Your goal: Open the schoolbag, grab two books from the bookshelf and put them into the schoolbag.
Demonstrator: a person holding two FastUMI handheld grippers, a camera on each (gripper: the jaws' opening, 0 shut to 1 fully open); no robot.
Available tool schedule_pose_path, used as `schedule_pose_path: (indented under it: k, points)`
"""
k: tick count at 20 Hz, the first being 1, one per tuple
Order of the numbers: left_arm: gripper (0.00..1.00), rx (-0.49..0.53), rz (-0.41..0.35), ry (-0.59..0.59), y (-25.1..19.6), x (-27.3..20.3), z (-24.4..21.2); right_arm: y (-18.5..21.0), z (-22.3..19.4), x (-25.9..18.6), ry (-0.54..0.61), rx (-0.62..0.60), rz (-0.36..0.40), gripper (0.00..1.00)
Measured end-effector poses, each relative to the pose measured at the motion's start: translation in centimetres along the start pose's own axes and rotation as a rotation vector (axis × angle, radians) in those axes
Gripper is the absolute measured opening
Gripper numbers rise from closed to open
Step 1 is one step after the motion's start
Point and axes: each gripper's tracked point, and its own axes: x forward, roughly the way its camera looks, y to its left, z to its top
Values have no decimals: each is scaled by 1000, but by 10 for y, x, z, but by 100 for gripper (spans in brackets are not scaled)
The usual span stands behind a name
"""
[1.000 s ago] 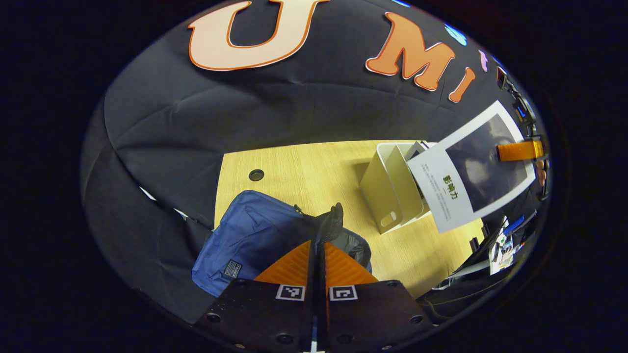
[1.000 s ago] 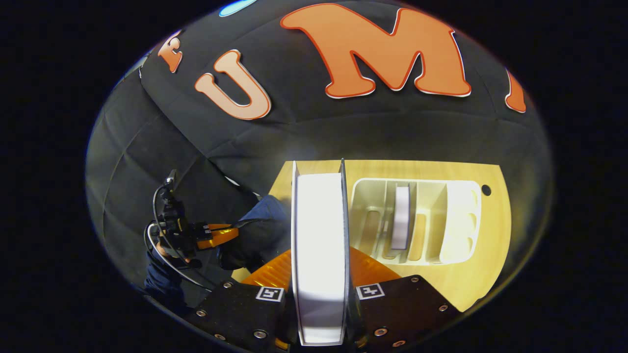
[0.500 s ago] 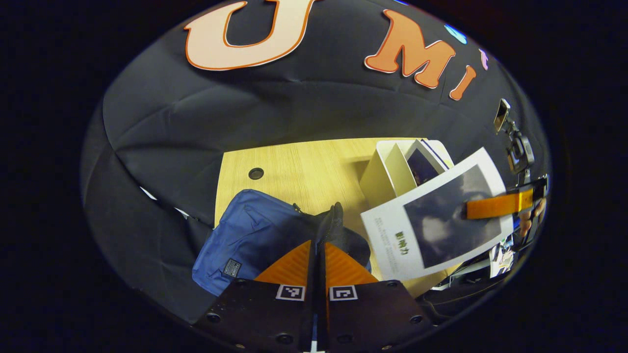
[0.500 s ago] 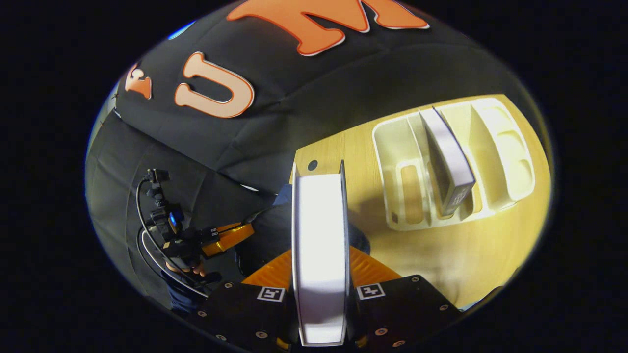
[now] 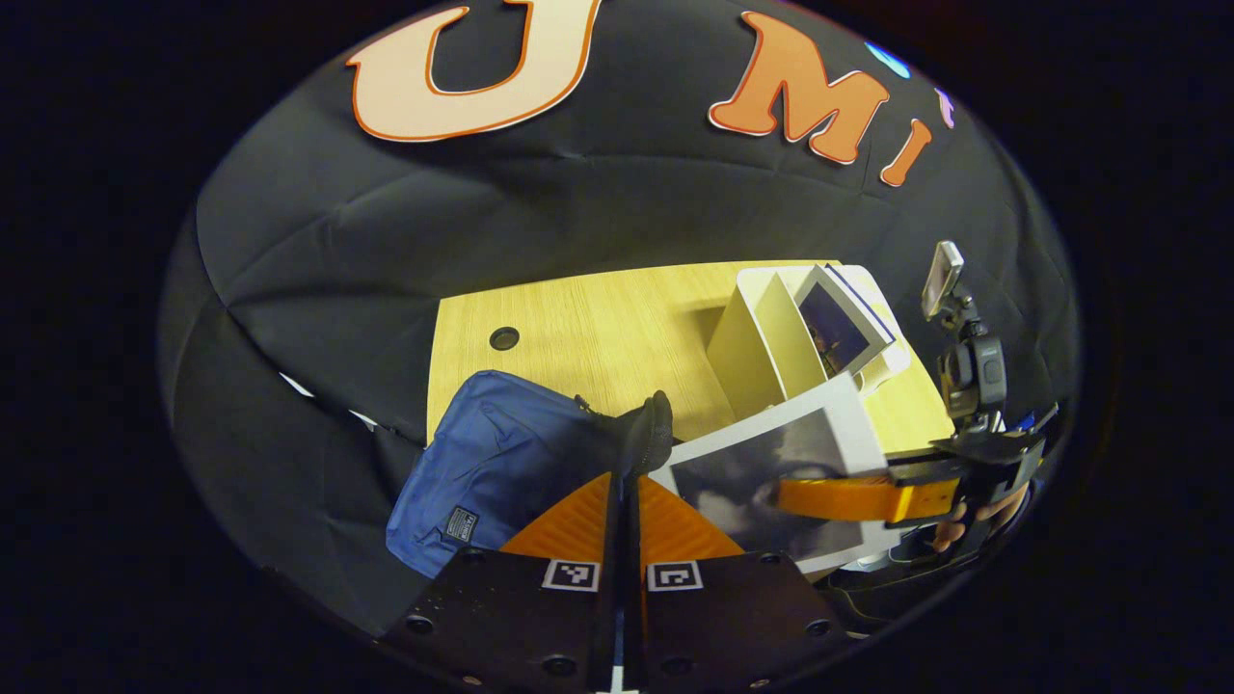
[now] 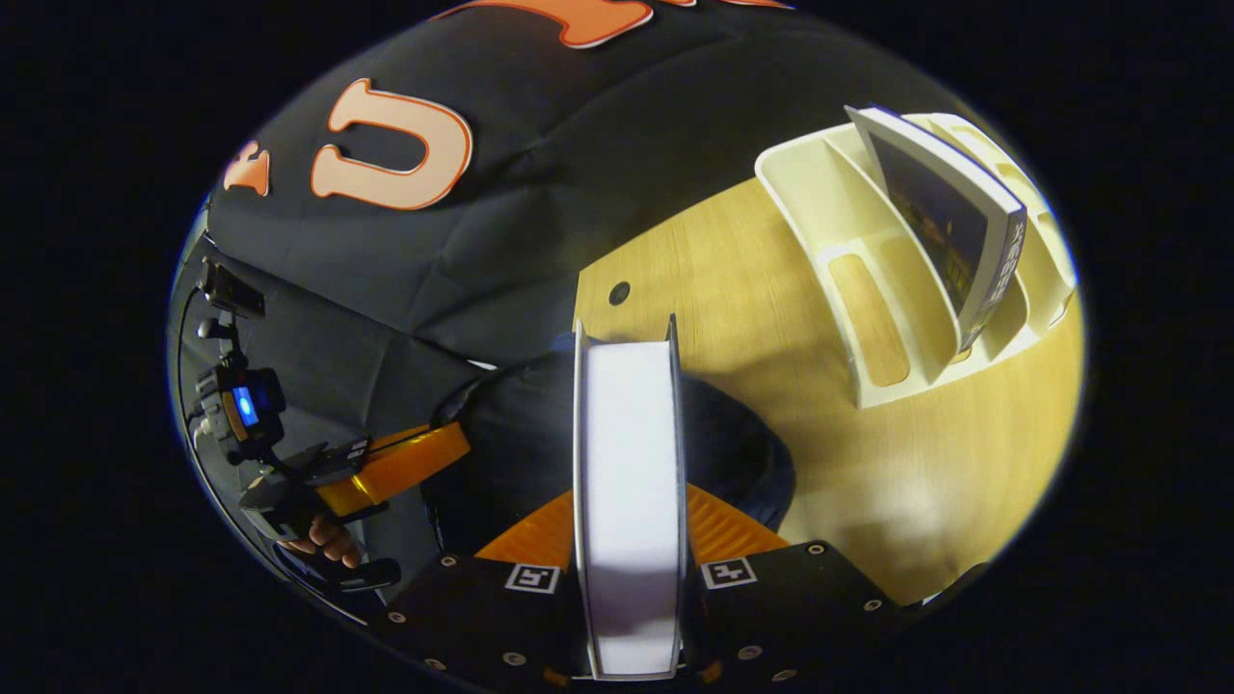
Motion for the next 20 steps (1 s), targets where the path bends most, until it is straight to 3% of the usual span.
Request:
schedule_pose_path:
  k: [5, 9, 10, 11, 20]
  points:
    - [4, 25, -4, 19, -3, 2, -2, 4, -22, 41, 9, 66, 5, 38]
    - [4, 50, -26, 38, -10, 6, -7, 0, -26, 68, -43, 195, 14, 38]
    - [4, 44, -38, 45, -14, 5, -9, 0, -28, 75, -44, 218, 22, 33]
    - [4, 58, -37, 45, -13, 2, -9, -1, -29, 81, -46, 239, 23, 38]
    - [4, 95, -84, 73, -34, 18, -21, 11, -34, 126, -70, 318, 111, 39]
